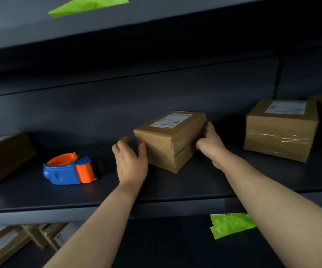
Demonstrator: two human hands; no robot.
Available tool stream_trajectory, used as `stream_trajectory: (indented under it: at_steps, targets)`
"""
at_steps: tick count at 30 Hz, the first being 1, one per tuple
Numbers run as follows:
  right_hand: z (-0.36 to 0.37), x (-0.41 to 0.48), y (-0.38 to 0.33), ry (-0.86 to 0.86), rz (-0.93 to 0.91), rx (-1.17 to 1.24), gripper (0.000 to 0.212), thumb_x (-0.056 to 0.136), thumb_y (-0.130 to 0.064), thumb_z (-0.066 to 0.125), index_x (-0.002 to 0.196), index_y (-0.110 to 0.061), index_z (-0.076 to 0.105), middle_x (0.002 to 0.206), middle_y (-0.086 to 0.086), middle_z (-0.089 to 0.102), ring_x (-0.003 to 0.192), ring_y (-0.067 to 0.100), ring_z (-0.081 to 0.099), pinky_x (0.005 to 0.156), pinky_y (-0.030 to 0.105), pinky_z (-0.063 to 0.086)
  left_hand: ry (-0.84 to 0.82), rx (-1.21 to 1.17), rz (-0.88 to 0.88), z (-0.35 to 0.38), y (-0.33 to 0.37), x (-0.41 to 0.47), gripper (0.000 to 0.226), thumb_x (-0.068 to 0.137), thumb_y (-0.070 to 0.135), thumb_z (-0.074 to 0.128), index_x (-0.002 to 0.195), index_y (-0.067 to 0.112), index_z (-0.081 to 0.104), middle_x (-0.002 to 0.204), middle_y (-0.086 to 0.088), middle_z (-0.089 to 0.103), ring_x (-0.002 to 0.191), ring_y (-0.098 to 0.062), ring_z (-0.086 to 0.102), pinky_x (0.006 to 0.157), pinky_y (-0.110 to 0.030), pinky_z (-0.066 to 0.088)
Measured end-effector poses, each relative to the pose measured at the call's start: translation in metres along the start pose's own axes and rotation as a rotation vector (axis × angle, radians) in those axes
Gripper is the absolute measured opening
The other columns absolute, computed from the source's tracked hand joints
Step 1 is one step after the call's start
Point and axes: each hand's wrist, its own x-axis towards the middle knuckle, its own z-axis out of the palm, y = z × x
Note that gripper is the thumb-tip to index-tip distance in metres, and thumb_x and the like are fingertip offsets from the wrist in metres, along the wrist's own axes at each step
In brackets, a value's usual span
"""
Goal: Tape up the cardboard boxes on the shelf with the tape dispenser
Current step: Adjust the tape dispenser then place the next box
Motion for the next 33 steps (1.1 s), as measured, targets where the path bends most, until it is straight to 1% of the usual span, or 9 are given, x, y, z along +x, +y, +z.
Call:
stream_trajectory:
  at_steps: [3, 7, 10, 14, 18, 24, 28, 31, 33]
  targets:
    - [0.003, 0.001, 0.008, 0.096, -0.041, 0.044, 0.067, 0.083, 0.003, 0.049, 0.143, -0.023, 0.038, 0.119, -0.003, 0.059, 0.113, 0.016, 0.057, 0.095, 0.031, 0.047, 0.0, -0.123, -0.059, -0.001, 0.004, -0.001, 0.035, 0.098, 0.033, 0.051, 0.127, 0.015, 0.045, 0.115, 0.005, 0.053, 0.103, -0.011, 0.054, 0.083, -0.024, 0.037]
    - [0.001, 0.007, 0.008, 0.144, -0.005, 0.07, 0.089, 0.083, 0.007, 0.051, 0.155, -0.025, 0.01, 0.157, 0.003, 0.025, 0.14, 0.023, 0.032, 0.109, 0.035, 0.034, -0.024, -0.163, -0.064, 0.0, 0.007, -0.001, 0.026, 0.1, 0.04, 0.043, 0.112, 0.019, 0.054, 0.11, 0.003, 0.057, 0.104, -0.013, 0.053, 0.087, -0.027, 0.037]
    - [0.001, 0.012, 0.005, 0.009, 0.036, 0.05, 0.096, 0.085, 0.006, 0.05, 0.155, -0.028, -0.006, 0.162, 0.001, 0.013, 0.146, 0.024, 0.021, 0.118, 0.042, 0.025, -0.088, -0.169, -0.027, 0.001, 0.004, -0.002, 0.029, 0.099, 0.044, 0.04, 0.107, 0.023, 0.057, 0.112, 0.001, 0.059, 0.105, -0.013, 0.055, 0.091, -0.029, 0.04]
    - [-0.002, 0.012, 0.012, 0.055, -0.034, 0.026, 0.06, 0.078, 0.002, 0.045, 0.131, -0.026, 0.053, 0.121, 0.0, 0.062, 0.112, 0.021, 0.057, 0.098, 0.044, 0.049, -0.03, -0.194, -0.109, 0.002, 0.003, 0.002, 0.037, 0.102, 0.04, 0.034, 0.118, 0.017, 0.057, 0.123, -0.003, 0.059, 0.117, -0.021, 0.053, 0.096, -0.029, 0.036]
    - [-0.003, 0.002, 0.017, 0.081, -0.065, -0.125, 0.046, 0.082, -0.004, 0.047, 0.119, -0.028, 0.06, 0.112, -0.007, 0.063, 0.107, 0.019, 0.058, 0.091, 0.038, 0.051, 0.101, -0.3, -0.334, -0.003, 0.004, 0.008, 0.031, 0.102, 0.043, 0.033, 0.102, 0.018, 0.052, 0.105, -0.003, 0.054, 0.103, -0.021, 0.05, 0.087, -0.028, 0.032]
    - [-0.005, -0.015, 0.014, 0.078, -0.27, 0.118, 0.048, 0.075, -0.02, 0.051, 0.119, -0.034, 0.064, 0.115, -0.011, 0.066, 0.109, 0.011, 0.06, 0.094, 0.035, 0.049, 0.098, -0.539, -0.168, -0.009, 0.009, 0.002, 0.04, 0.102, 0.044, 0.034, 0.087, 0.022, 0.064, 0.087, 0.009, 0.062, 0.085, -0.008, 0.057, 0.081, -0.026, 0.042]
    - [-0.006, -0.027, 0.005, 0.105, -0.352, 0.305, 0.03, 0.08, -0.052, 0.05, 0.107, -0.043, 0.06, 0.116, -0.007, 0.054, 0.108, 0.006, 0.053, 0.098, 0.032, 0.041, 0.037, -0.637, -0.089, -0.011, 0.008, 0.0, 0.035, 0.098, 0.056, 0.033, 0.106, 0.041, 0.063, 0.116, 0.011, 0.064, 0.109, -0.002, 0.057, 0.099, -0.028, 0.042]
    - [-0.006, -0.031, 0.0, 0.139, -0.395, 0.363, 0.022, 0.088, -0.058, 0.045, 0.09, -0.041, 0.059, 0.108, -0.004, 0.051, 0.098, 0.001, 0.052, 0.098, 0.029, 0.04, 0.067, -0.638, -0.02, -0.013, 0.009, -0.003, 0.04, 0.094, 0.057, 0.034, 0.117, 0.034, 0.058, 0.116, 0.013, 0.062, 0.104, 0.004, 0.057, 0.085, -0.014, 0.044]
    - [-0.004, -0.032, 0.0, 0.146, -0.397, 0.377, 0.021, 0.095, -0.057, 0.045, 0.105, -0.044, 0.057, 0.117, -0.009, 0.049, 0.101, -0.007, 0.049, 0.099, 0.025, 0.036, 0.038, -0.64, -0.017, -0.015, 0.011, -0.004, 0.033, 0.101, 0.049, 0.035, 0.114, 0.031, 0.059, 0.109, 0.014, 0.063, 0.094, 0.011, 0.058, 0.074, -0.007, 0.043]
